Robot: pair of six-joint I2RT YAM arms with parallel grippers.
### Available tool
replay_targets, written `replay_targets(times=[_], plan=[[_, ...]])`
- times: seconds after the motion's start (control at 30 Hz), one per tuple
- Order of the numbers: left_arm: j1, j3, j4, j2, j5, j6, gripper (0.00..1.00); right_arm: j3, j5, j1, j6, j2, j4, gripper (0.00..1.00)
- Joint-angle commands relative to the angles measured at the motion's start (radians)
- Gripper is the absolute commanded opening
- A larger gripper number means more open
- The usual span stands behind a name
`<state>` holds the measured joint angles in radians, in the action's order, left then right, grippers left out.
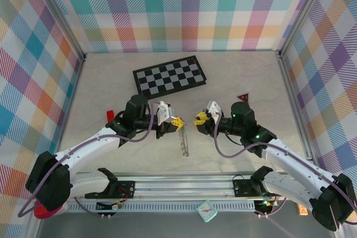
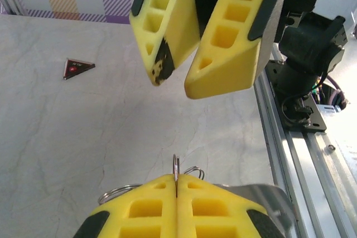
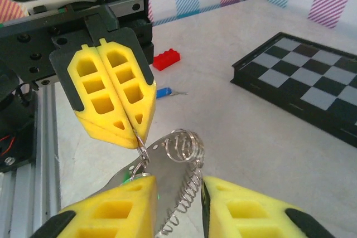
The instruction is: Put the keys on the keyring
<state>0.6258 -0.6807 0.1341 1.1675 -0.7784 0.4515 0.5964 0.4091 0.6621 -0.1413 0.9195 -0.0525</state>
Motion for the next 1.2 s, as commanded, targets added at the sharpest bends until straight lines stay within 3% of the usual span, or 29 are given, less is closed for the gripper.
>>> replay_targets(times=[0.0, 0.17, 1.17], plan=[[0.006, 0.007, 0.080, -0.030, -0.056, 0.053, 0.00, 0.011, 0.094, 0.000, 0.006, 0.032, -0.066, 0.25], [0.006, 0.012, 0.096, -0.030, -0.071, 0.046, 0.00, 0.045, 0.171, 0.002, -0.028, 0.099, -0.051, 0.25], [0.006, 0.013, 0.121, -0.025, -0.117, 0.018, 0.00, 0.099, 0.207, 0.040, -0.055, 0.198, -0.100, 0.14]])
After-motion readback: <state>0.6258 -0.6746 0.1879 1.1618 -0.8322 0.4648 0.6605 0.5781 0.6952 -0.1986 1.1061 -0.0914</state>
